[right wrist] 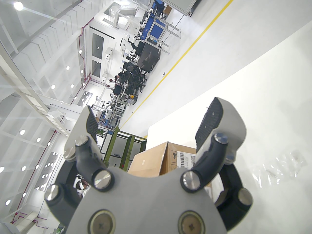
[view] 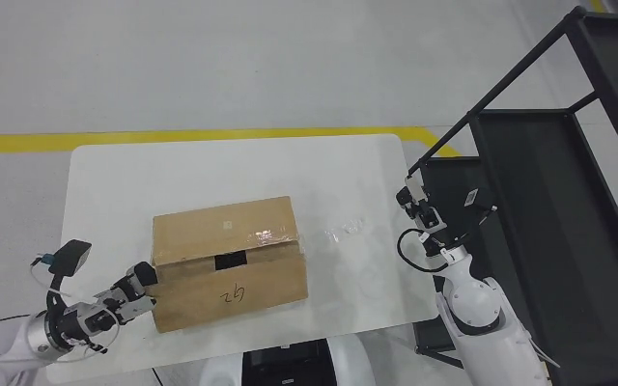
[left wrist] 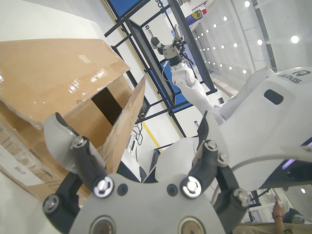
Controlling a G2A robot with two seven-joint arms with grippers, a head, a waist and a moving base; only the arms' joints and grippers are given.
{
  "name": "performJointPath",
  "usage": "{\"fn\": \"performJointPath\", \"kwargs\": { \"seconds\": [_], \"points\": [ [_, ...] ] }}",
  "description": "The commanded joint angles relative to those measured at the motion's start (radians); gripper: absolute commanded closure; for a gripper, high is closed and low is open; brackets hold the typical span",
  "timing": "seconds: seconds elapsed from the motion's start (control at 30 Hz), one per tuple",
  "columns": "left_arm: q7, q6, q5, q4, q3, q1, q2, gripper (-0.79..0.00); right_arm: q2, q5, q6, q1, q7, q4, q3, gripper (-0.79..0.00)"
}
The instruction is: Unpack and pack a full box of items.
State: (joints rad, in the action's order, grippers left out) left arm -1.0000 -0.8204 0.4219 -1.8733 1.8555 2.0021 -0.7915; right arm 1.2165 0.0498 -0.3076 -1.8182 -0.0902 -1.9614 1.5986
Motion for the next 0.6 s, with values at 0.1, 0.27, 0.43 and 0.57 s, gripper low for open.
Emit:
{"fn": "performJointPath", "kwargs": {
  "seconds": [0.1, 0.27, 0.43, 0.57],
  "points": [
    [0.031, -0.031, -0.002, -0.070, 0.015, 0.098, 0.042, -0.785, 0.000, 0.000, 0.000, 0.000, 0.000, 0.000, 0.000, -0.785],
    [0.118, -0.118, -0.017, -0.112, 0.027, 0.184, 0.091, -0.785, 0.000, 0.000, 0.000, 0.000, 0.000, 0.000, 0.000, -0.785],
    [0.192, -0.192, -0.034, -0.172, 0.023, 0.252, 0.147, -0.785, 0.000, 0.000, 0.000, 0.000, 0.000, 0.000, 0.000, -0.785],
    [0.192, -0.192, -0.056, -0.225, 0.017, 0.285, 0.194, -0.785, 0.000, 0.000, 0.000, 0.000, 0.000, 0.000, 0.000, -0.785]
  ]
}}
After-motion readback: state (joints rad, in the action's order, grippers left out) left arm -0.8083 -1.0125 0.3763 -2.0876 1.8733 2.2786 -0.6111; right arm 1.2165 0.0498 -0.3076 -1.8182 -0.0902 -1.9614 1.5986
